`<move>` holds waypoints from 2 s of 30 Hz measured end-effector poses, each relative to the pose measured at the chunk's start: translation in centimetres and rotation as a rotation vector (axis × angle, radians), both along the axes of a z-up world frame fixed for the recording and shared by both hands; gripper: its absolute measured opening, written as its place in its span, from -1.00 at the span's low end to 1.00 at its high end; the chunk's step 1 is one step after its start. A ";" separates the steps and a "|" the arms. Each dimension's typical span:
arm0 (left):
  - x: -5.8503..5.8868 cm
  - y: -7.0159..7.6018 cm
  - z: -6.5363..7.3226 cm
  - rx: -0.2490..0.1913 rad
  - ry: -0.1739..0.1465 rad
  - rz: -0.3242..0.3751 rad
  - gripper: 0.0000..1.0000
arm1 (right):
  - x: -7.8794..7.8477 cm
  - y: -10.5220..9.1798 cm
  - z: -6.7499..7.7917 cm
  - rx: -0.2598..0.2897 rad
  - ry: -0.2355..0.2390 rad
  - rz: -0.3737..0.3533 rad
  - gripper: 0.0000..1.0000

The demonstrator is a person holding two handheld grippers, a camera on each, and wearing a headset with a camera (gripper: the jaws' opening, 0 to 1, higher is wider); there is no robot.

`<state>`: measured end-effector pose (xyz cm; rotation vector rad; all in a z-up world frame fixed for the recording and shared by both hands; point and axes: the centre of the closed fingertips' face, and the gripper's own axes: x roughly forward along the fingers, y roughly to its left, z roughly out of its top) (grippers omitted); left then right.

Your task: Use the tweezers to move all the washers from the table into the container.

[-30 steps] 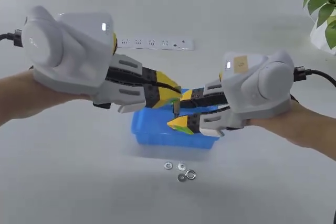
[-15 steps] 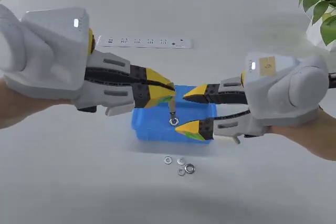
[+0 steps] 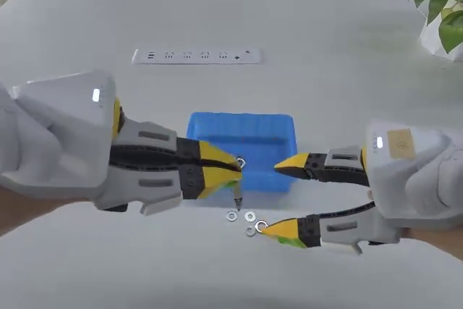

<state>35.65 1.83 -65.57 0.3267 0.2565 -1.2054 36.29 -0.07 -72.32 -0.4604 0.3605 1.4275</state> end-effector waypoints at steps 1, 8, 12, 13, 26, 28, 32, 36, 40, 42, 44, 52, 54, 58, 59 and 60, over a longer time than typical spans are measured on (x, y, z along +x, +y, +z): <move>-0.1 -0.3 0.0 -0.027 0.021 0.010 -0.90 | -0.2 -0.2 -0.1 -0.001 0.011 -0.002 0.06; -0.8 -1.5 -1.7 -0.009 0.033 -0.015 -0.90 | -1.1 -1.8 -1.3 -0.010 0.047 -0.061 0.22; -0.7 -1.6 -2.8 0.015 0.044 -0.009 -0.90 | -1.6 -2.6 -1.8 -0.007 0.075 -0.088 0.22; -0.6 -1.6 -3.0 0.017 0.044 -0.004 -0.90 | -1.8 -2.7 -2.0 -0.010 0.080 -0.093 0.22; -0.6 -2.0 -3.5 0.014 0.041 0.012 -0.90 | -2.6 -3.3 -3.1 -0.015 0.131 -0.143 0.38; -0.6 -2.1 -3.5 0.015 0.041 0.011 -0.90 | -3.0 -3.3 -3.3 -0.013 0.166 -0.136 0.39; -0.6 -2.0 -3.8 0.026 0.041 0.007 -0.90 | -3.3 -3.3 -3.5 -0.017 0.181 -0.126 0.39; -0.4 -1.9 -3.8 0.025 0.040 0.009 -0.90 | -3.6 -3.1 -3.5 -0.007 0.196 -0.125 0.39; -0.3 -1.8 -3.9 0.021 0.037 0.012 -0.90 | -4.0 -2.9 -3.7 -0.017 0.203 -0.111 0.39; -0.2 -1.9 -3.9 0.021 0.038 0.013 -0.90 | -4.1 -2.8 -3.7 -0.015 0.209 -0.108 0.39; -0.1 -1.8 -3.9 0.015 0.041 0.013 -0.90 | -4.3 -2.8 -3.8 -0.019 0.208 -0.104 0.39; 0.0 -1.7 -4.4 0.022 0.045 0.009 -0.90 | -4.1 -3.0 -4.0 -0.020 0.210 -0.118 0.39; 0.0 -1.8 -4.4 0.019 0.039 0.007 -0.90 | -4.0 -3.1 -3.9 -0.017 0.212 -0.120 0.39; 0.0 -2.0 -4.3 0.015 0.042 0.005 -0.90 | -3.9 -3.1 -3.9 -0.017 0.212 -0.120 0.39; -0.1 -2.0 -4.3 0.012 0.044 0.002 -0.90 | -3.8 -3.0 -3.9 -0.018 0.212 -0.119 0.39; -0.1 -2.1 -4.2 0.009 0.042 0.001 -0.90 | -3.9 -3.0 -3.9 -0.016 0.213 -0.118 0.39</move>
